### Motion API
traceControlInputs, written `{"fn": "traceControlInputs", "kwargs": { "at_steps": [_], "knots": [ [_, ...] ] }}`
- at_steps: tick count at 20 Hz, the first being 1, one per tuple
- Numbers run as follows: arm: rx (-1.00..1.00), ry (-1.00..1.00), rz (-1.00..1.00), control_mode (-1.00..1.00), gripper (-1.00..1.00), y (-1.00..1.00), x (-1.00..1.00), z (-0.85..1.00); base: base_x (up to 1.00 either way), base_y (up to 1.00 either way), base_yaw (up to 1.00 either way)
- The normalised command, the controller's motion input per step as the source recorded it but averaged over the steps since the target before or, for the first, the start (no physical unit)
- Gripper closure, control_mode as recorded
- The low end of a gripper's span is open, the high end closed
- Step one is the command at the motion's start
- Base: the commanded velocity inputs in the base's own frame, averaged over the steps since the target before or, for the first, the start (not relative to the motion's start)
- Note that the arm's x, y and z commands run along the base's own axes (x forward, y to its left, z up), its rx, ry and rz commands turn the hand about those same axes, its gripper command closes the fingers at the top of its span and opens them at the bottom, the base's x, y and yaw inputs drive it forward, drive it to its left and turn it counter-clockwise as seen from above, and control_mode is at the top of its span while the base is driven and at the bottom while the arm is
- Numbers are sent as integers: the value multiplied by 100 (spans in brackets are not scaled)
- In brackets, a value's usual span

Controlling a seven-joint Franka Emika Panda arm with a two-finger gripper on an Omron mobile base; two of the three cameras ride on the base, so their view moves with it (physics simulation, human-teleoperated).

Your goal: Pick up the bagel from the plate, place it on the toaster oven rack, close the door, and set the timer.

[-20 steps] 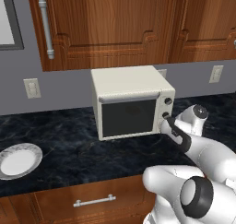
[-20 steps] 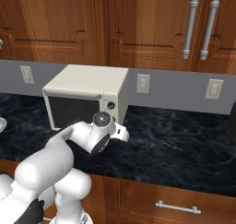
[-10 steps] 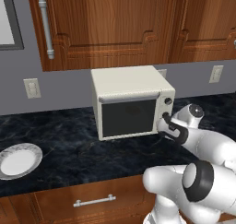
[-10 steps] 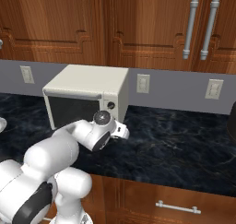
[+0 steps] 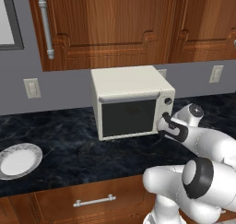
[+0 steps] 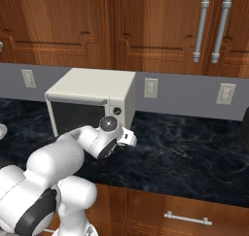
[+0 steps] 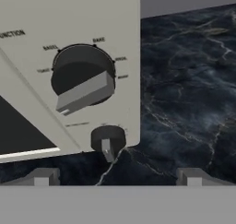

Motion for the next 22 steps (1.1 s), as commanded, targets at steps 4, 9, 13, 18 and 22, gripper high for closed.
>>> {"fn": "traceControlInputs", "kwargs": {
  "at_steps": [4, 9, 13, 18, 22],
  "knots": [
    [0, 0, 0, -100, -100, 0, 2, -16, 0, 0, 0],
    [0, 0, 0, -100, -100, 0, 3, -21, 0, 0, 0],
    [0, 0, 0, -100, -100, 0, 0, 0, 0, 0, 0],
    [0, 0, 0, -100, -100, 0, 0, 5, 0, 0, 0],
    [0, -1, 0, -100, -100, 0, 3, 3, 0, 0, 0]
  ]
}}
